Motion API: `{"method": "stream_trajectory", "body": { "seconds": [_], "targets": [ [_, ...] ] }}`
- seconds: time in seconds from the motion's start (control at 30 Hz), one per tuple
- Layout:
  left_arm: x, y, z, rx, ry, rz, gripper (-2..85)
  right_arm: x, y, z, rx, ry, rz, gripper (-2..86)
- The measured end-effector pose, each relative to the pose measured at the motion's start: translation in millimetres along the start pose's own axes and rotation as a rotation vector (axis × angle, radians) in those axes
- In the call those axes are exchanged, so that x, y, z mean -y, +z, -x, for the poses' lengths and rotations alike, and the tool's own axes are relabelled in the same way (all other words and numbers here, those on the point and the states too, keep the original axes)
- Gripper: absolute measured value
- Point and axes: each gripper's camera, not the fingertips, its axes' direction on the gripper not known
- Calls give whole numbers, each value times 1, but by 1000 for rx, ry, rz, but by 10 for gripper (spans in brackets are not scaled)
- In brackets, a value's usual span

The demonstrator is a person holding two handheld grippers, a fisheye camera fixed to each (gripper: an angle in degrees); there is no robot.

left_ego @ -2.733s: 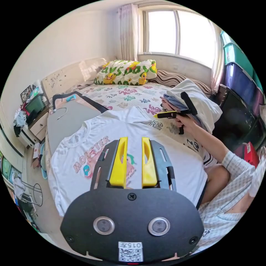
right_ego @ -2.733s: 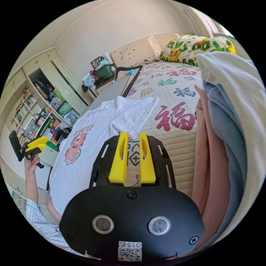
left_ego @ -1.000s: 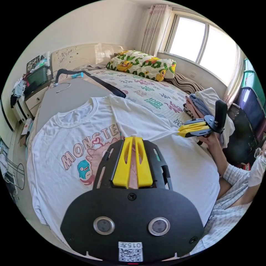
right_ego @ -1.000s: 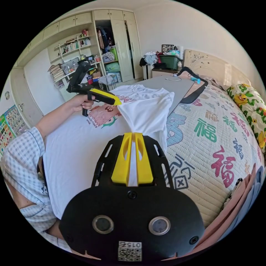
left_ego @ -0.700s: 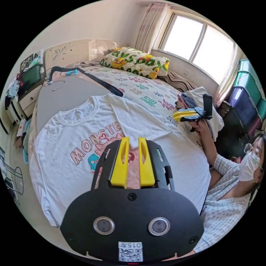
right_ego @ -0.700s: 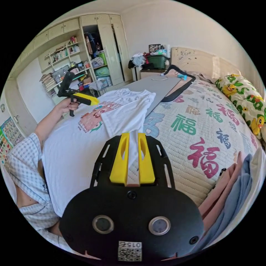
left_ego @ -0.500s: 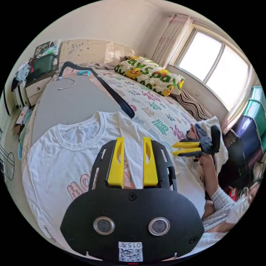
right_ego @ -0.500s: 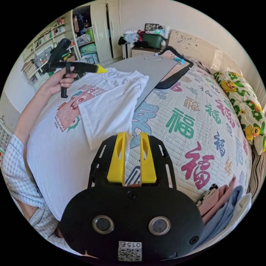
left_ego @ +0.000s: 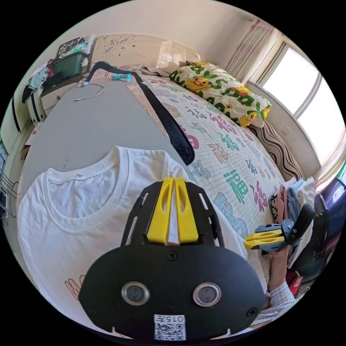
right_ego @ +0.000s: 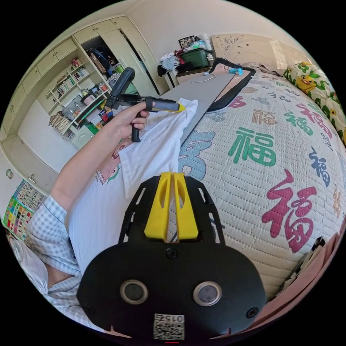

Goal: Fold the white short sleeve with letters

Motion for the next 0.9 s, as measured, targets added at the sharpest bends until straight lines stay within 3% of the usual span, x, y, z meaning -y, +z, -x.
{"method": "stream_trajectory", "body": {
  "seconds": [0.13, 0.43, 0.67, 0.77, 0.9],
  "targets": [
    [-5, -3, 3, 38, -20, -28, -8, -2, -15, -7, -21, 43, -59, -1],
    [-1, 11, 2, 67, -6, 50, -8, 12, -9, -8, -86, 51, 8, 6],
    [-13, -11, 29, -57, -78, -61, -5, -2, -45, -27, 38, 75, -235, 81],
    [-7, -1, 37, -79, -107, 13, -7, 11, -27, -19, 58, 25, -130, 83],
    [2, 2, 13, 8, -30, 53, -8, 24, 10, -7, -71, 17, 60, 66]
  ]
}}
